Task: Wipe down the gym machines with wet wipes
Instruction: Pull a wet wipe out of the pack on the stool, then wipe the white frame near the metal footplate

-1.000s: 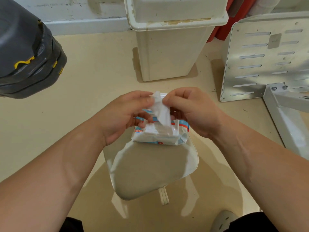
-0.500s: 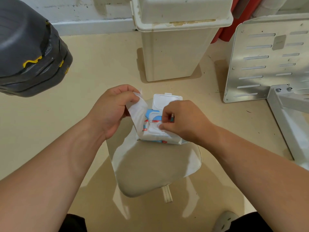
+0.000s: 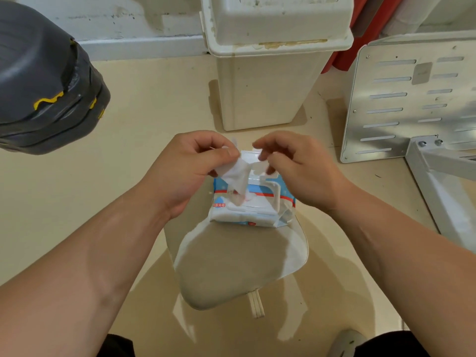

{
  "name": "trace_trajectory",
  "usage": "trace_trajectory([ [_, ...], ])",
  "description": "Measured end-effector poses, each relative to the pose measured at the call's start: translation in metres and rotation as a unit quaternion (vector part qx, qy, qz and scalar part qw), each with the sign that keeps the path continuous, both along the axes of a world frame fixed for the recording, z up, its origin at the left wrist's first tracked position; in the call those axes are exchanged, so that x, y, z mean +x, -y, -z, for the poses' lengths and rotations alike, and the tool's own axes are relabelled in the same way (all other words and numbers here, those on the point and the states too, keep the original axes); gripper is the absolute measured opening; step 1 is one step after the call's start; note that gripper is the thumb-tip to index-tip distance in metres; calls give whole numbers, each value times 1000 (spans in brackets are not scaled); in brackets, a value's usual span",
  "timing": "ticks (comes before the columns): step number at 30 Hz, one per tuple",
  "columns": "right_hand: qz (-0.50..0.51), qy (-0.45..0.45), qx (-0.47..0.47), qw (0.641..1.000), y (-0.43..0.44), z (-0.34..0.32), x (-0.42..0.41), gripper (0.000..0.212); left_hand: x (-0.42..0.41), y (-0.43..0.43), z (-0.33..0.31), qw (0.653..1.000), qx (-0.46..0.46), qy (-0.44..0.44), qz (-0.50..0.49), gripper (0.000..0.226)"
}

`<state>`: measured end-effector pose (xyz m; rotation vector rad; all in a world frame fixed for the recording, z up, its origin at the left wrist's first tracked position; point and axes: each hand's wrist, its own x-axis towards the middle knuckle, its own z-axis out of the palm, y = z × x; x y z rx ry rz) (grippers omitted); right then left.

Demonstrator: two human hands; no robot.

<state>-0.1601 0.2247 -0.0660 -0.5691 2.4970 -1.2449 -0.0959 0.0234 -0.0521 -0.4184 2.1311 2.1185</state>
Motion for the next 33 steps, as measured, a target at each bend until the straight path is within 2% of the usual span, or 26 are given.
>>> trace_trajectory([
  [2, -22, 136, -116, 984, 3, -15, 2, 36, -2, -8, -10, 996, 68, -25, 43, 14],
  [4, -65, 213, -187, 957, 3, -21, 2, 40, -5, -15, -17, 990, 129, -29, 53, 16],
  [6, -61, 215, -180, 958, -4, -24, -4, 35, -11, -24, -19, 990, 136, -27, 21, 20],
  [10, -54, 198, -112, 972, -21, -27, -13, 15, -18, -36, -21, 997, 65, -27, -39, 26],
  [14, 11, 143, -181, 973, -22, -28, -11, 22, -28, -51, -30, 998, -8, -28, -48, 17],
  [17, 29, 114, -210, 970, -22, -30, -12, 11, -36, -62, -44, 999, 3, -20, -51, 14],
  [20, 59, 145, -276, 948, -24, -46, -13, 7, -42, -67, -61, 998, 28, -21, -48, 12],
  [23, 103, 187, -326, 921, -23, -68, -10, 26, -43, -65, -80, 999, 21, -25, -39, 13],
  [26, 136, 222, -352, 899, -17, -102, -4, 26, -37, -58, -108, 1000, 3, -7, -20, 17],
  [29, 157, 240, -366, 886, -13, -147, -1, 29, -24, -47, -146, 998, -55, 10, 13, 14],
  [33, 181, 194, -305, 915, -2, -212, 13, 29, -10, -34, -211, 990, -130, 27, 54, 15],
])
